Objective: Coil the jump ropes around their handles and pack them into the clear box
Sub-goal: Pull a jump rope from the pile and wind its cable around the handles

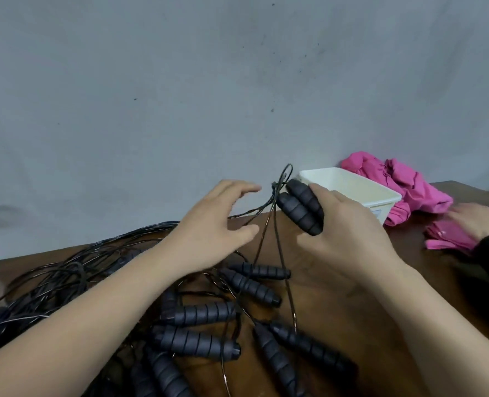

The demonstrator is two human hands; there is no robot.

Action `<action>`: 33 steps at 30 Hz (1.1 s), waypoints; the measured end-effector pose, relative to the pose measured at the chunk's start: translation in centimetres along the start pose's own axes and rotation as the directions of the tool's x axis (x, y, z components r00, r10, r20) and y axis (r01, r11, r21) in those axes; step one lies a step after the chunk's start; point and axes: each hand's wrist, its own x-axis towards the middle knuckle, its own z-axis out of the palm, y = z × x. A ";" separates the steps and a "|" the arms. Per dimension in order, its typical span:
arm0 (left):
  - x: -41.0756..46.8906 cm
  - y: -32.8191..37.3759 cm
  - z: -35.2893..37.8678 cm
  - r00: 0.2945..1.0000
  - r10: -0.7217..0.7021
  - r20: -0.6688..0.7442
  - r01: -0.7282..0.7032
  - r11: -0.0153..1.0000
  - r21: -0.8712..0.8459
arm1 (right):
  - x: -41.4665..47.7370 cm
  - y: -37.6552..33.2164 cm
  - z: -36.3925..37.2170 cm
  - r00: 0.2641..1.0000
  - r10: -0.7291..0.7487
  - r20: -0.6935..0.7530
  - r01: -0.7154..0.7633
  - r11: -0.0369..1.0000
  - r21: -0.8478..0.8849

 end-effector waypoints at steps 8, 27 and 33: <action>2.2 1.9 -3.3 0.999 0.020 0.040 -0.017 0.997 -0.078 | 1.9 -4.8 -3.1 0.947 -0.294 0.128 0.303 0.951 -0.056; -7.8 -12.0 -12.0 0.887 -0.392 -0.243 0.303 0.892 -0.335 | 7.2 -12.7 1.4 0.961 -0.275 0.042 0.160 0.670 0.725; -9.7 -16.3 -13.7 0.829 -0.479 -0.289 0.441 0.877 -0.190 | 7.9 -14.2 3.7 0.988 -0.152 0.001 0.098 0.642 0.760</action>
